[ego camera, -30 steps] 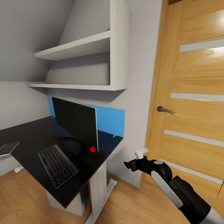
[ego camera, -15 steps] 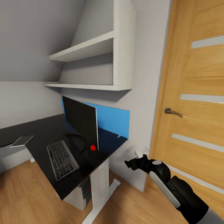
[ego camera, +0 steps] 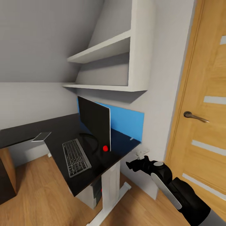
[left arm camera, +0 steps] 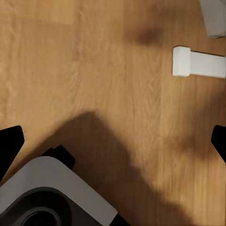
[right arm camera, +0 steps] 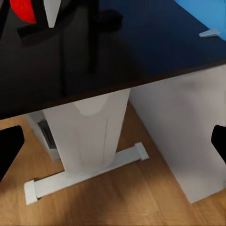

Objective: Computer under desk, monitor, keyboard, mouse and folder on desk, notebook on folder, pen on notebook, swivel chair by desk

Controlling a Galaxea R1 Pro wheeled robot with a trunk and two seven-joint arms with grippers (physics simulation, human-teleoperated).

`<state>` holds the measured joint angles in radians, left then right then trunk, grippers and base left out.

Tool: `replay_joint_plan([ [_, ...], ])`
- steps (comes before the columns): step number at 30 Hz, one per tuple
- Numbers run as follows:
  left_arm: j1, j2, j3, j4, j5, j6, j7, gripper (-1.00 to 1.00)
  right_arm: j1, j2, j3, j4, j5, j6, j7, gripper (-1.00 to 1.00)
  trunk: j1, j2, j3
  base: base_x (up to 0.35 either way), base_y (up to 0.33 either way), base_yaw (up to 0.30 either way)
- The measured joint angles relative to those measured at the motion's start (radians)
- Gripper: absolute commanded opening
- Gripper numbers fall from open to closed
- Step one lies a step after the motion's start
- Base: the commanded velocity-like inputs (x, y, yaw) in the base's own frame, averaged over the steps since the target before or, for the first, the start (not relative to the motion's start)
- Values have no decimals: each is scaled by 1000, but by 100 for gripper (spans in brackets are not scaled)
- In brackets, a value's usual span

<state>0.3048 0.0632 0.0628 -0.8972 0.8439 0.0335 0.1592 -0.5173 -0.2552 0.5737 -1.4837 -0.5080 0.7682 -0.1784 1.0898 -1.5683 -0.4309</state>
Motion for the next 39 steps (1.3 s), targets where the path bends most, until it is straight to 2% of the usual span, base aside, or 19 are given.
replay_joint_plan([
  [14,0,-1,0,1,-4,-2,2,100,0,2,3,12,-1,-1,-1,100,0,0,0,215,-253,279],
  [24,0,0,1,2,0,-3,4,100,-1,20,8,49,5,-3,-1,100,0,0,0,144,-313,279],
  [34,0,0,4,5,3,-2,3,100,0,22,10,57,17,-10,13,100,0,0,0,129,-319,279],
  [36,0,0,5,7,3,-2,3,100,0,21,14,58,17,-26,14,100,0,0,0,157,-313,267],
  [39,0,3,7,12,4,-2,3,100,0,16,59,58,42,-60,15,100,0,0,-1,223,-263,219],
])
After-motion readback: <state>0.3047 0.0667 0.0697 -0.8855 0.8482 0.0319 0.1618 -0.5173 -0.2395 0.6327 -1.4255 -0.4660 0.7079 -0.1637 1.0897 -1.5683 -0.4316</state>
